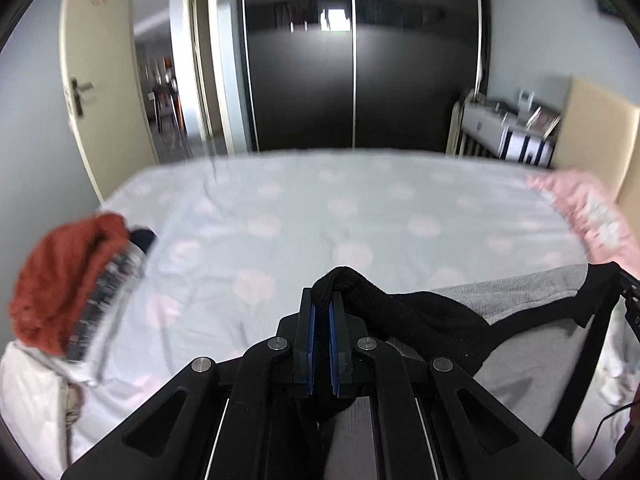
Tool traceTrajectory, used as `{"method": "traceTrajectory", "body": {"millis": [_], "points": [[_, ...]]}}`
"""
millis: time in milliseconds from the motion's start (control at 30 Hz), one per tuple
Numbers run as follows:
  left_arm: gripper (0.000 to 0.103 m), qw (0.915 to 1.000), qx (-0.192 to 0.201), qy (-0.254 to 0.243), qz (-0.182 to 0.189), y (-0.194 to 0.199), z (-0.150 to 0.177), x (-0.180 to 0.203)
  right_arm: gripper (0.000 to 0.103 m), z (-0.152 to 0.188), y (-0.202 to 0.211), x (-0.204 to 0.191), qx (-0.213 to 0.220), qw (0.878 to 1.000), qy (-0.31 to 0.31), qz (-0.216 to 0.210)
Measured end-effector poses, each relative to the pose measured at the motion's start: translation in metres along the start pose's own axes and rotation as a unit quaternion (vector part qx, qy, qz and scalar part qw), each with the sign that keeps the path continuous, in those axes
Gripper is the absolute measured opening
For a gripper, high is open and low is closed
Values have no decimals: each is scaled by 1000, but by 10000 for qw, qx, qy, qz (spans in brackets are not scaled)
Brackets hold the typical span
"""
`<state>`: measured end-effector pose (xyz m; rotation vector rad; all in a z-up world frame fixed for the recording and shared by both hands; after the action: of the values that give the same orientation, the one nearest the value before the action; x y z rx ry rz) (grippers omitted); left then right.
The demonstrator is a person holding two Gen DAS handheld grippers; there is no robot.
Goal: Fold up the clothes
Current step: 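Raise the shirt with both grippers and shake it out, then lay the shirt flat on the bed and open both grippers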
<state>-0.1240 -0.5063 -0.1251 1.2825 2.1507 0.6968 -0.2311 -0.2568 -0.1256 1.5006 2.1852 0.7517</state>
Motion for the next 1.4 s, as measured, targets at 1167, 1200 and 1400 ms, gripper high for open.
{"method": "traceTrajectory", "body": {"millis": [1167,1200,1400], "points": [[35,9813,-1825,-343,-503,-165,24,-16,23,30,-217,52,-2590,9535,-1362,-722],[35,9808,-1851,-308,-524,-151,30,-21,23,33,-205,58,-2607,9529,-1368,-726],[35,9765,-2112,-109,-427,-73,83,-44,23,71,-115,100,-2651,9518,-1359,-729]]}}
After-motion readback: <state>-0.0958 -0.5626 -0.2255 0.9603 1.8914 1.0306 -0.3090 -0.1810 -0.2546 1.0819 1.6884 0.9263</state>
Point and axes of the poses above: each gripper's, at about its wrist camera, not at the fingertips, and y roughly against the way its jaws point, x to its right, z to its underside, the point moved 4 cm from there along -y, roughly the way its jaws point, and after that the axes turned 10 degrees about -y, right-handed, at the moved point
